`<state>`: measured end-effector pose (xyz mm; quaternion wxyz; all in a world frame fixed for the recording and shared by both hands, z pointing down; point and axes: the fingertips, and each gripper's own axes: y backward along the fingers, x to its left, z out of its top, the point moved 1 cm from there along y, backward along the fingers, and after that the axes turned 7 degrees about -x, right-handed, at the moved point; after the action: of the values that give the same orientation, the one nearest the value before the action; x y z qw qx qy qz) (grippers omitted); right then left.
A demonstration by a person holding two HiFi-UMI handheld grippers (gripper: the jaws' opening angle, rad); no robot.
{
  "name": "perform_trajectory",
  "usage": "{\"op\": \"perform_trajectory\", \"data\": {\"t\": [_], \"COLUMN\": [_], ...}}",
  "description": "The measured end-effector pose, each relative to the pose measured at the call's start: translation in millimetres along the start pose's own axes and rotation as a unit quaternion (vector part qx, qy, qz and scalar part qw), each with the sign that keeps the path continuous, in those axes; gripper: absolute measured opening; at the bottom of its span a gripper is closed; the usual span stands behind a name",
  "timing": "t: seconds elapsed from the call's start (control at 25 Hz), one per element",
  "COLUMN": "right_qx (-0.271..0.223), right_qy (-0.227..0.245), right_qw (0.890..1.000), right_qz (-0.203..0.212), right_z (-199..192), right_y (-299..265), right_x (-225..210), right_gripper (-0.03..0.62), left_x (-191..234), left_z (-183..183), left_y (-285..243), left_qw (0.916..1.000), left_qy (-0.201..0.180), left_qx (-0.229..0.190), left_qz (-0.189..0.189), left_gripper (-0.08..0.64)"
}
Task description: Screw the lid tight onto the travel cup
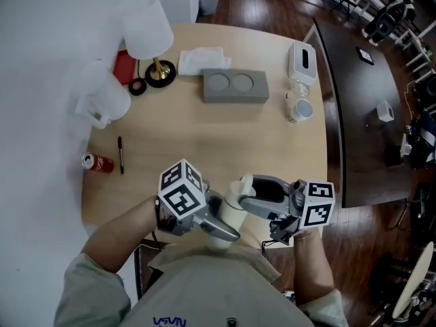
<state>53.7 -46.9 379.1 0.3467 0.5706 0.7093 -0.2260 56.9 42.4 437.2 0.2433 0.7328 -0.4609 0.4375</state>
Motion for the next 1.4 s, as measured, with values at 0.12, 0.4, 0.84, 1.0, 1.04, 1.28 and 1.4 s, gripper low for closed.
{"op": "perform_trajectory", "data": {"t": [0.12,0.4,0.84,1.0,1.04,1.28,1.4], "right_qx": [0.016,0.041,0.011,-0.008,-0.013,-0.013,0.006], "right_qy": [-0.008,0.03,0.048,0.048,0.044,0.015,0.015], "right_qw": [0.999,0.961,0.969,0.997,0.998,0.991,0.986], "right_qz": [-0.042,-0.272,-0.244,-0.067,-0.031,0.132,0.164], "right_z": [-1.6,-10.0,-5.1,17.9,23.6,39.9,34.4], "right_y": [-3.9,-4.2,-4.4,11.8,15.2,9.6,2.0], "right_x": [-4.8,-33.6,-8.8,28.5,32.1,51.8,57.9], "right_gripper": [0.267,0.262,0.302,0.302,0.302,0.302,0.302], "left_x": [7.9,60.8,36.5,-17.4,-28.1,-56.0,-55.6], "left_z": [-0.6,0.5,8.6,22.8,25.4,19.6,14.7], "left_y": [-0.1,17.6,11.9,15.8,16.7,2.4,-3.5], "left_qw": [0.9989,0.9522,0.9829,0.9986,0.9979,0.9936,0.9934], "left_qy": [0.001,-0.028,0.006,-0.03,-0.042,-0.071,-0.068], "left_qx": [0.01,0.035,-0.021,-0.044,-0.043,0.014,0.025], "left_qz": [0.046,0.302,0.183,0.007,-0.023,-0.087,-0.09], "left_gripper": [0.316,0.316,0.316,0.316,0.316,0.316,0.318]}}
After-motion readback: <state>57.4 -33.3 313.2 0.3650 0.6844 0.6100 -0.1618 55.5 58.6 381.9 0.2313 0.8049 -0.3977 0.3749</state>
